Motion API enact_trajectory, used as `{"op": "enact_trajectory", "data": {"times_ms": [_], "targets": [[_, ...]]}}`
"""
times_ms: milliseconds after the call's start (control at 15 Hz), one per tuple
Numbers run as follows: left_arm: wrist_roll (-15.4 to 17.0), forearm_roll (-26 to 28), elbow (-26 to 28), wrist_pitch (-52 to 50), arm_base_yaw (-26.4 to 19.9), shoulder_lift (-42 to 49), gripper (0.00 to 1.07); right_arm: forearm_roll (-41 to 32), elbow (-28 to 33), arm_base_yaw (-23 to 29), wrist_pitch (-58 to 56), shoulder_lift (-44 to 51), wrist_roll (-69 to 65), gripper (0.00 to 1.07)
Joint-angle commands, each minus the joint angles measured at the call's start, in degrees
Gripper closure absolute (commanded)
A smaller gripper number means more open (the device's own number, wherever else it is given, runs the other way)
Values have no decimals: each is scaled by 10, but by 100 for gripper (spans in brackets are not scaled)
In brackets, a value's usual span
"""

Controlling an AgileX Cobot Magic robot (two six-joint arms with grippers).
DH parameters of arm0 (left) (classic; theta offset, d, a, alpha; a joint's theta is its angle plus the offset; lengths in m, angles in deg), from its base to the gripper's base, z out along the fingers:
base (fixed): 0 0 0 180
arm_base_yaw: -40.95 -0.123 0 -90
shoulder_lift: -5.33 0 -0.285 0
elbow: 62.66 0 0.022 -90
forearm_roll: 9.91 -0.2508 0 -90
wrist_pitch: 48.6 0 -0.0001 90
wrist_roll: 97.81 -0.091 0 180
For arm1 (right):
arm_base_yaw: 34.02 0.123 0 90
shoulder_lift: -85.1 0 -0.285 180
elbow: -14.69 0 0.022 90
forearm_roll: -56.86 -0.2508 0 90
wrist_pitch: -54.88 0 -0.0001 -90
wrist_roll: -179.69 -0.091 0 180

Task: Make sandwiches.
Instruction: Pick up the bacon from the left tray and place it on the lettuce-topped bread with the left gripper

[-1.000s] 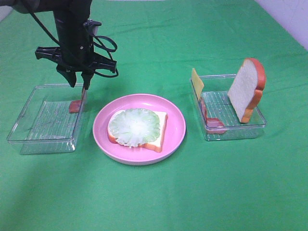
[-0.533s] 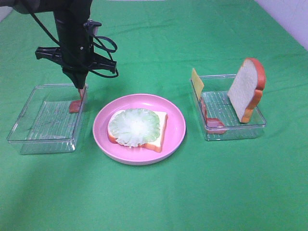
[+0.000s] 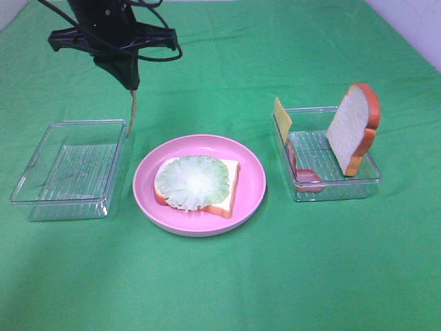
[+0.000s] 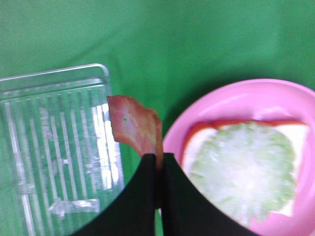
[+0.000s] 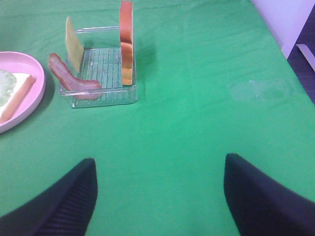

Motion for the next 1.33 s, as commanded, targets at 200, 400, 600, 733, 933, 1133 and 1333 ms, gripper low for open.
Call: {"op": "enact_trajectory", "data": {"times_ms": [200, 400, 600, 733, 933, 1133, 1333], "targets": [[-114, 210, 1, -32, 7, 1, 107, 2, 1, -2, 8, 9, 1, 38], [-151, 266, 1, -18, 35, -22, 107, 2, 1, -2, 8, 9, 1, 38], [-150, 251, 1, -6, 65, -48, 107, 2, 1, -2, 8, 9, 1, 38], [-149, 248, 1, -3, 70, -73, 107, 2, 1, -2, 8, 9, 1, 38], [-132, 190, 1, 14, 70, -83, 107, 2, 1, -2, 8, 9, 1, 38], [-58, 67, 1, 32, 70, -83, 107, 2, 1, -2, 8, 9, 1, 38], [-50, 61, 1, 32, 70, -83, 107, 2, 1, -2, 8, 9, 1, 38]]}}
